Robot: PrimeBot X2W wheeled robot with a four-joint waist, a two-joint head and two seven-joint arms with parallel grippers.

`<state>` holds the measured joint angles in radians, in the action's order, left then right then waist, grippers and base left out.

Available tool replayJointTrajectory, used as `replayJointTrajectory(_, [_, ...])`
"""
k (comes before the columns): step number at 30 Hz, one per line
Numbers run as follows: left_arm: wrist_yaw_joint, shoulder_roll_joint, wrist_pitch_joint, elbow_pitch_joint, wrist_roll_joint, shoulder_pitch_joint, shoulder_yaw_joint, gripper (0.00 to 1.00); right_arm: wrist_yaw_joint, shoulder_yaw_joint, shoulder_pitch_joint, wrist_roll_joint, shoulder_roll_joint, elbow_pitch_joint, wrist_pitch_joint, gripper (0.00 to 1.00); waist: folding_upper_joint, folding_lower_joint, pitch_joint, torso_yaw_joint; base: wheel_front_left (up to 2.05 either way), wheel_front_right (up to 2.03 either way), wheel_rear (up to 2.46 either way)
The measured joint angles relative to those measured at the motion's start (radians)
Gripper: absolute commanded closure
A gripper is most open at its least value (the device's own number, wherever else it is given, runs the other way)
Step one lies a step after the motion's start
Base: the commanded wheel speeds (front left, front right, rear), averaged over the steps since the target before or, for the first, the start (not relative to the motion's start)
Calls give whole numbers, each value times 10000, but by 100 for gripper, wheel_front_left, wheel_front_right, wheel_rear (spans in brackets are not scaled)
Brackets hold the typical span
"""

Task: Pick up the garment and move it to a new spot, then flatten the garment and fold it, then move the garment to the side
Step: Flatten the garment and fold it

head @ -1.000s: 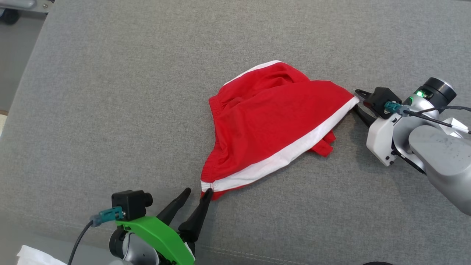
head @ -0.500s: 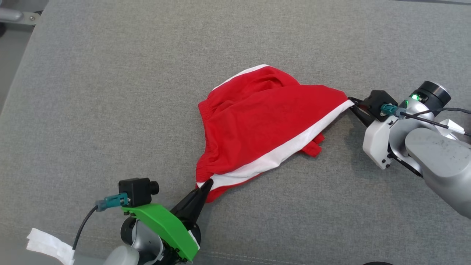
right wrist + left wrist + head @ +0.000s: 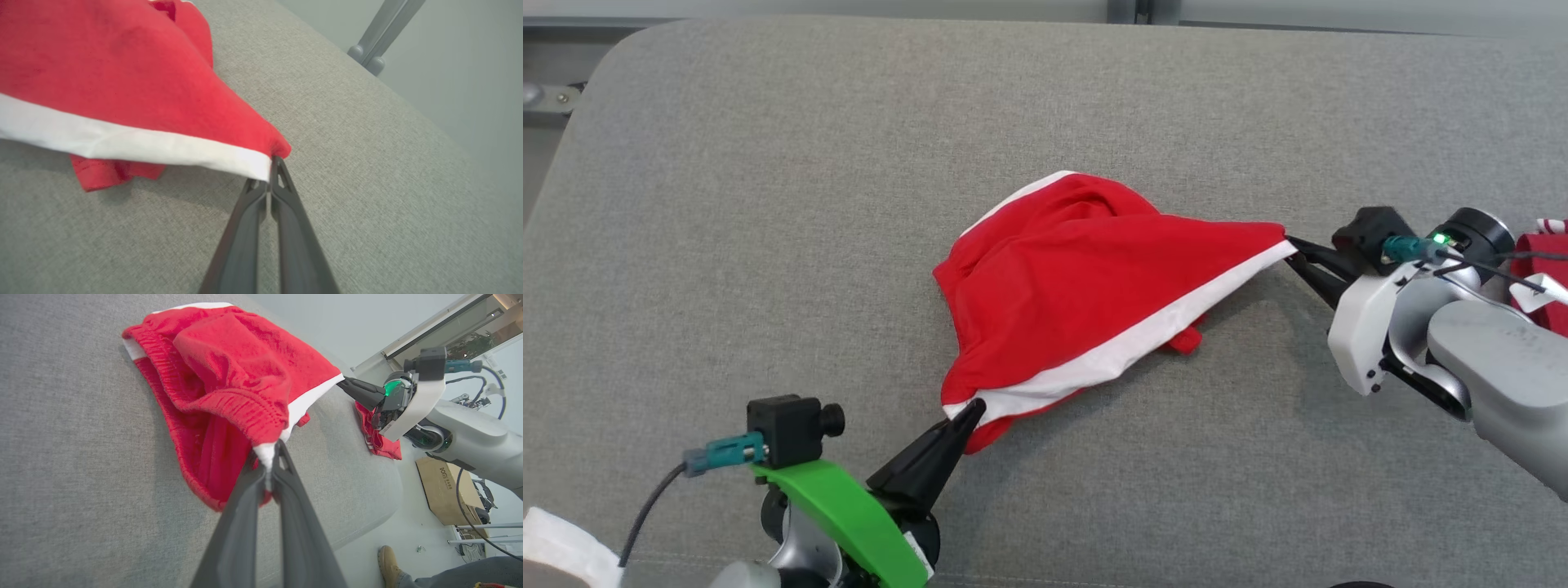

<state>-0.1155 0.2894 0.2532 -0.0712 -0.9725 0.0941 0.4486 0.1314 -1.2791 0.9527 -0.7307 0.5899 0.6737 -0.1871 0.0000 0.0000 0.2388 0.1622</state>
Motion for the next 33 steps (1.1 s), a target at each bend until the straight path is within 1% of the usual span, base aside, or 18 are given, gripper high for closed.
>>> replayJointTrajectory(3, [61,387,435,-1352,-531,-291,-222,100,0,249,-62,-1120,604,-1151,410,100,0,0,-188,-118,0,0,0])
replayJointTrajectory(5, [209,660,713,-2376,-966,-500,-495,100,0,408,-53,-1919,1177,-2370,1037,100,0,0,-274,-254,0,0,0])
replayJointTrajectory(6, [309,830,838,-2897,-1080,-569,-648,100,2,479,-30,-2205,1542,-3018,1457,100,0,0,-304,-335,0,0,0])
replayJointTrajectory(7, [546,1174,1062,-3948,-1313,-600,-1064,100,0,679,108,-2819,2428,-4403,2393,100,0,0,-332,-520,0,0,0])
replayJointTrajectory(8, [656,1356,1220,-4360,-1404,-562,-1237,100,0,865,228,-3149,2899,-5081,2865,100,0,0,-325,-617,0,0,0])
replayJointTrajectory(9, [656,1356,1220,-4360,-1404,-562,-1237,100,0,865,228,-3149,2899,-5081,2865,100,0,0,-325,-617,0,0,0])
replayJointTrajectory(10, [792,1549,1407,-4730,-1452,-445,-1432,100,-2,1064,361,-3475,3361,-5737,3350,100,0,0,-301,-716,0,0,0])
replayJointTrajectory(11, [1028,1787,1741,-5365,-1695,69,-1831,100,0,1517,644,-3988,4130,-6890,4184,100,0,0,-176,-885,0,0,0])
replayJointTrajectory(13, [1177,2059,2174,-5590,-1873,951,-2171,100,0,2090,1056,-4391,4690,-7676,4803,100,0,0,41,-1032,0,0,0])
replayJointTrajectory(15, [1252,2370,2627,-5461,-2019,2174,-2456,100,-2,2784,1600,-4571,4964,-8027,5183,100,1,0,316,-1169,0,0,0])
replayJointTrajectory(17, [1279,2499,3158,-4930,-2151,3644,-2485,100,-2,3465,2233,-4525,4930,-7952,5430,100,0,0,643,-1288,0,0,0])
replayJointTrajectory(18, [1321,2525,3436,-4475,-2201,4426,-2454,100,-2,3737,2559,-4395,4801,-7775,5538,100,0,0,822,-1339,0,0,0])
replayJointTrajectory(20, [1317,2470,3789,-3373,-2130,6148,-2270,100,0,4441,3282,-3850,4203,-7099,5451,100,0,0,1215,-1418,0,0,0])
replayJointTrajectory(24, [1047,1950,3707,-704,-1200,9542,-1860,100,2,5555,5052,-2138,2295,-5089,5365,100,0,0,2099,-1472,0,0,0])
replayJointTrajectory(26, [696,1555,2945,698,-399,11081,-1726,100,2,6102,5965,-863,1143,-3829,4922,100,0,1,2588,-1447,0,0,0])
replayJointTrajectory(28, [332,1141,1766,2075,428,12423,-1586,100,2,6742,6772,531,-40,-2520,4144,100,0,1,3052,-1413,0,0,0])
replayJointTrajectory(31, [84,679,-278,3944,1580,13993,-1480,100,2,8100,7761,2297,-1645,-809,2625,100,0,2,3661,-1373,0,0,0])
replayJointTrajectory(33, [-44,518,-1365,4865,2015,14636,-1216,100,0,8757,8098,3223,-2452,-150,1843,100,0,2,4029,-1370,0,0,0])
